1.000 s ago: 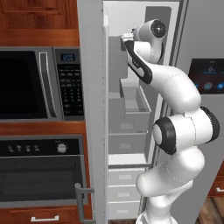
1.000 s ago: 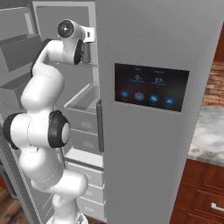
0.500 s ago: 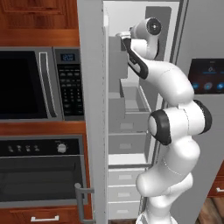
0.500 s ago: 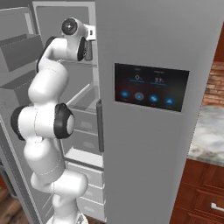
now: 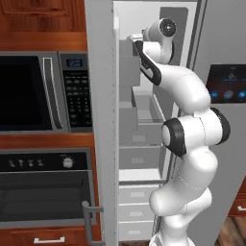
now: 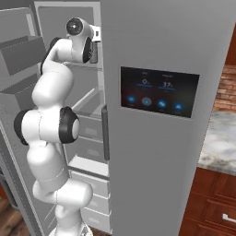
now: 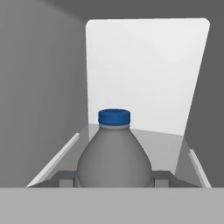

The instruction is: Take the bottled waters from the counter and place them in the freezer to freeze. Close the freezer door after placing the bottles.

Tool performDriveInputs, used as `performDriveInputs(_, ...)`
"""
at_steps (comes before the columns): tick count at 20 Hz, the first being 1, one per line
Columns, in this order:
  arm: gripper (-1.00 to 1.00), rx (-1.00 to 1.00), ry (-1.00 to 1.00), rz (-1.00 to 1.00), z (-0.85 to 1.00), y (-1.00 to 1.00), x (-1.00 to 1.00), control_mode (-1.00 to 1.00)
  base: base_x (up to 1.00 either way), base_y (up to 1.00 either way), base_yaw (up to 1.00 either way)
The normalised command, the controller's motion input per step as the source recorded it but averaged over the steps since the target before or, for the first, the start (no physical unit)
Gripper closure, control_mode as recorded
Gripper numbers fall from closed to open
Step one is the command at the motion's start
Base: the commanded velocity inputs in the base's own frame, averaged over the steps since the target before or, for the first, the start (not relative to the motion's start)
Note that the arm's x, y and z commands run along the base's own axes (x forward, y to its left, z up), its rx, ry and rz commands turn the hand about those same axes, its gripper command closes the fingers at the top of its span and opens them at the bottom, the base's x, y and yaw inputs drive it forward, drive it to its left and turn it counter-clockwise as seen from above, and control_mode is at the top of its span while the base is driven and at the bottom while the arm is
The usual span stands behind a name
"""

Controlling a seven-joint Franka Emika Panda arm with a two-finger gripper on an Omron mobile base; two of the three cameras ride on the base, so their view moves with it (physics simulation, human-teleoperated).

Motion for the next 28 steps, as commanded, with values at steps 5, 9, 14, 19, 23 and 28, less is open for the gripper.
performDriveInputs(5, -1.0, 0.0, -0.02, -0.01, -0.1, 0.0, 0.0, -1.0, 0.0, 0.0, 0.0)
performDriveInputs(9, -1.0, 0.0, -0.03, 0.0, -0.01, 0.0, 0.0, -1.0, 0.0, 0.0, 0.0)
performDriveInputs(14, -1.0, 0.0, -0.06, 0.0, 0.0, 0.0, -0.14, -1.0, 0.0, 0.0, 0.0)
performDriveInputs(19, -1.0, 0.0, -0.05, -0.03, 0.0, 0.0, -0.18, -1.0, 0.0, 0.0, 0.0)
performDriveInputs(23, -1.0, 0.0, -0.03, -0.04, 0.0, 0.0, -0.2, -1.0, 0.0, 0.0, 0.0)
performDriveInputs(28, -1.0, -0.01, -0.03, -0.07, 0.02, 0.02, -0.45, -1.0, 0.0, 0.0, 0.0)
